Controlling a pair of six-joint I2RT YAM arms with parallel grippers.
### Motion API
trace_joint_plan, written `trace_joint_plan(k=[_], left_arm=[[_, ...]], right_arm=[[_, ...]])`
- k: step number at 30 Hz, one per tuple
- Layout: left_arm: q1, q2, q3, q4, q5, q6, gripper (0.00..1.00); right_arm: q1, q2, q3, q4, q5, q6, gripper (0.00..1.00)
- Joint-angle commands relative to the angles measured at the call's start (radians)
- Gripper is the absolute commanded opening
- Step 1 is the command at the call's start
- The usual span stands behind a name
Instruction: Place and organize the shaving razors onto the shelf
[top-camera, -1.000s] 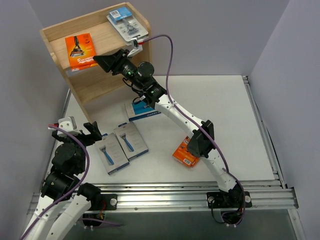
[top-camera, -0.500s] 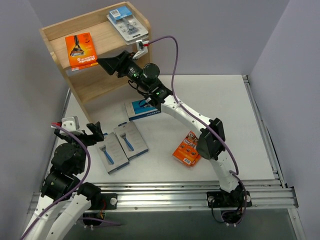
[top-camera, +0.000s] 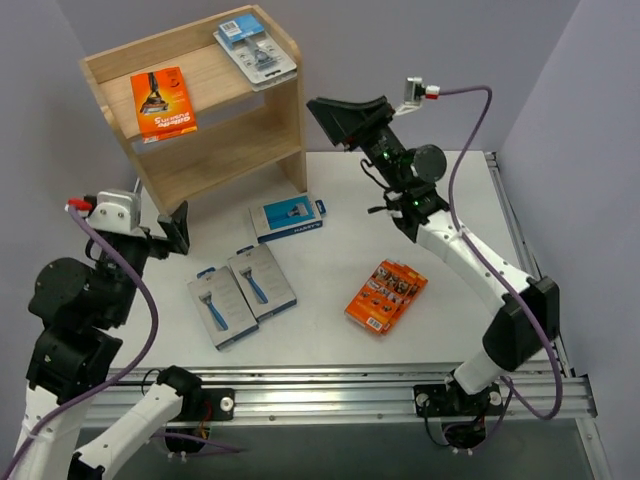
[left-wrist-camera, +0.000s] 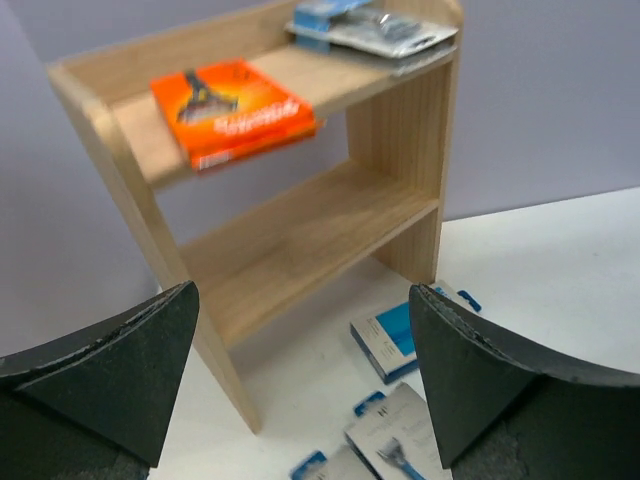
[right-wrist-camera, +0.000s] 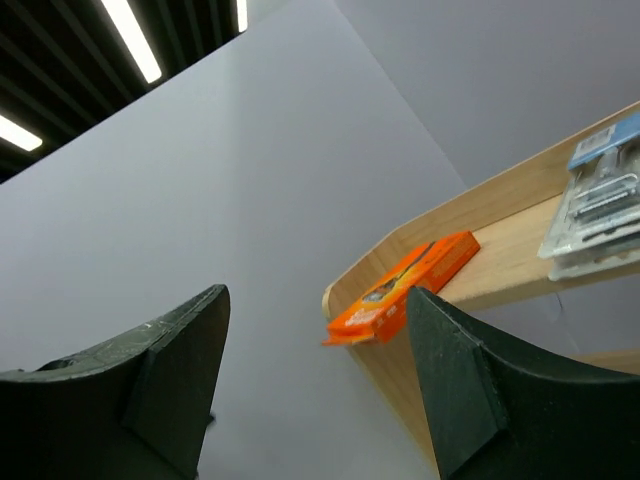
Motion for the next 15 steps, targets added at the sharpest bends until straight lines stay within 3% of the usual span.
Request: trace_joint_plan(k=[1,4,9,15], left_arm=[[0.002,0.166,0.243,-0.159,0.176,0.251,0.95],[0.002,0.289,0.405,-0.292,0.249,0.357,0.87],[0.002,0.286,0.343,-0.199,0.318,0.573,0.92],[0.001,0.34,0.34,-0.218,0.252,0.771,0.93]], right_arm=[[-0.016,-0.157,-0.196,0.123,-0.161,-0.022,0.66],[-0.034,-0.299,-0.412,0.085,-0.256,-0.132,0.66],[-0.051,-0.485,-0.686,-0.057,-0.296,-0.359,0.68],[-0.068,-0.555,-0.91,-0.049,-0.386,-0.376,0.69]])
